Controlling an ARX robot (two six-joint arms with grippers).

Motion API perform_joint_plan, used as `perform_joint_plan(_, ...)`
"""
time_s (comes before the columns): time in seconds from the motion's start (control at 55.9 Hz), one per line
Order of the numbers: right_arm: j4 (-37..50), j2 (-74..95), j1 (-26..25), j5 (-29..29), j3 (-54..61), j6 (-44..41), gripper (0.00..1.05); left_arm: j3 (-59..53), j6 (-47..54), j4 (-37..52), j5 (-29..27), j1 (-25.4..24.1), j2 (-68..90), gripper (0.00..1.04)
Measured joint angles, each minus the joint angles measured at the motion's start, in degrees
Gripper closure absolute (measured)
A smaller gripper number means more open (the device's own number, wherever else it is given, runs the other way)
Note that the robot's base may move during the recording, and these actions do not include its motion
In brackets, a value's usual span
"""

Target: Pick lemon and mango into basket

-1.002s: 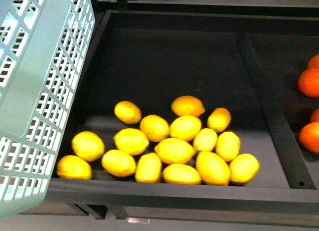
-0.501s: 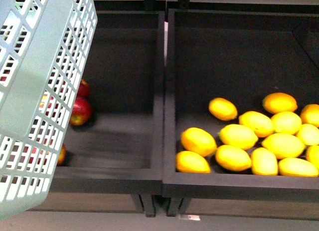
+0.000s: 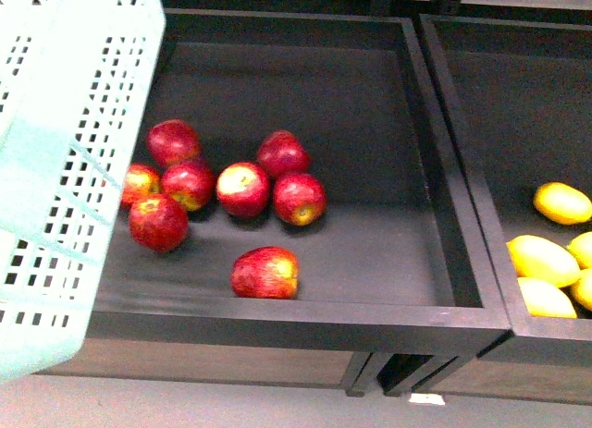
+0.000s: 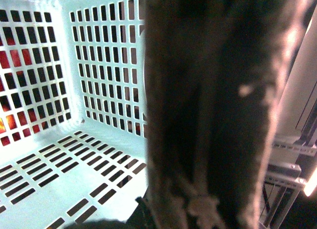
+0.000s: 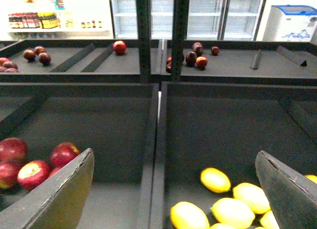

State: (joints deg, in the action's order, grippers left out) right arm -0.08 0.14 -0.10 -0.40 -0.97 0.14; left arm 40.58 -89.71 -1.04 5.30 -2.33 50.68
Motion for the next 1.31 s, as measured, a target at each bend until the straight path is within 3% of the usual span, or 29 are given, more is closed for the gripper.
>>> perform_joint_plan(0.233,0.0,0.0,0.0,0.2,0.0,0.0,0.09,0.0,0.9,-0.1,-0.2,-0.1,0.0,1.0)
perform_joint_plan(0.34,0.0,0.0,0.0,0.2,0.0,0.0,0.09,7.1,13.8,-12.4,-1.2,3.9,5.8,1.0)
perform_joint_plan(0.447,0.0,0.0,0.0,0.2,0.0,0.0,0.09,11.8,25.2,-11.4,-3.9,8.0,12.6,1.0)
perform_joint_plan(0.573,0.0,0.0,0.0,0.4,0.0,0.0,0.09,16.5,30.5,-9.5,-5.9,11.9,20.3,1.0)
perform_joint_plan(0.698,0.0,0.0,0.0,0.4,0.0,0.0,0.09,21.1,31.5,-7.8,-5.4,15.5,26.4,1.0)
perform_joint_plan(1.02,0.0,0.0,0.0,0.4,0.0,0.0,0.09,30.9,30.4,-5.0,3.7,27.7,36.5,1.0)
perform_joint_plan(1.306,0.0,0.0,0.0,0.4,0.0,0.0,0.09,30.9,32.0,-3.9,4.2,33.4,37.6,1.0)
